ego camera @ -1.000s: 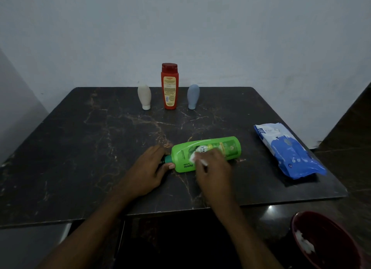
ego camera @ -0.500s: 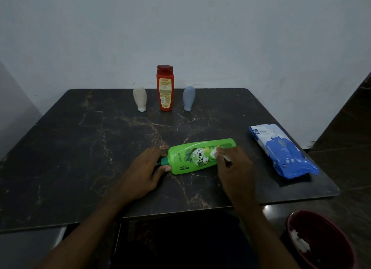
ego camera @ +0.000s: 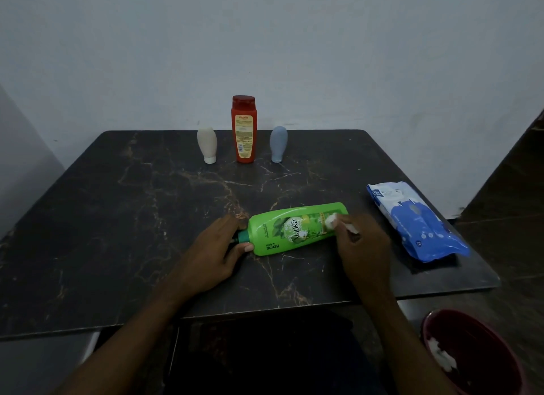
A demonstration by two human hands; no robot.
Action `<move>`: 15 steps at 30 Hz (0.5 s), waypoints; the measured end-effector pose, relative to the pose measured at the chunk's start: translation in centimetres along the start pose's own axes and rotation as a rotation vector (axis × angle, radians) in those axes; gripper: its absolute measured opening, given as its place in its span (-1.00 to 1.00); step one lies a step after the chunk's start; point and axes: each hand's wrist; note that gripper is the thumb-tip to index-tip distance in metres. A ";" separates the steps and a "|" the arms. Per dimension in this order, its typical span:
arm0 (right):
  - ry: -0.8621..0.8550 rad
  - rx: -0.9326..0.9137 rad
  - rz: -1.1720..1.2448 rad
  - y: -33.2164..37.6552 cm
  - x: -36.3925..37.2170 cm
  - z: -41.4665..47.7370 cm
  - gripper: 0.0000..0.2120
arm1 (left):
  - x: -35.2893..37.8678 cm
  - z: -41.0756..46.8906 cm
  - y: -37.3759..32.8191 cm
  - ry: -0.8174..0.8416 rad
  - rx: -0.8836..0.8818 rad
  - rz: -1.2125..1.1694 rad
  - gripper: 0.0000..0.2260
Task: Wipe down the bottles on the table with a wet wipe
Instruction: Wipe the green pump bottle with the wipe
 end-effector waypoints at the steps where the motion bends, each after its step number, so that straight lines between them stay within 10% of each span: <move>1: -0.033 0.051 0.016 -0.2 0.0 0.2 -0.94 | 0.0 0.0 0.0 0.001 0.000 0.001 -0.68; 15: 0.017 0.045 -0.035 -0.1 0.0 1.6 -0.91 | -0.1 -0.1 -0.4 0.001 0.009 -0.005 -0.68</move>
Point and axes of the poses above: each hand's wrist, its own z-axis towards the middle knuckle, its own x-axis out of the palm, y = z × x, and after that the axes turned 3 degrees about -z, right-handed
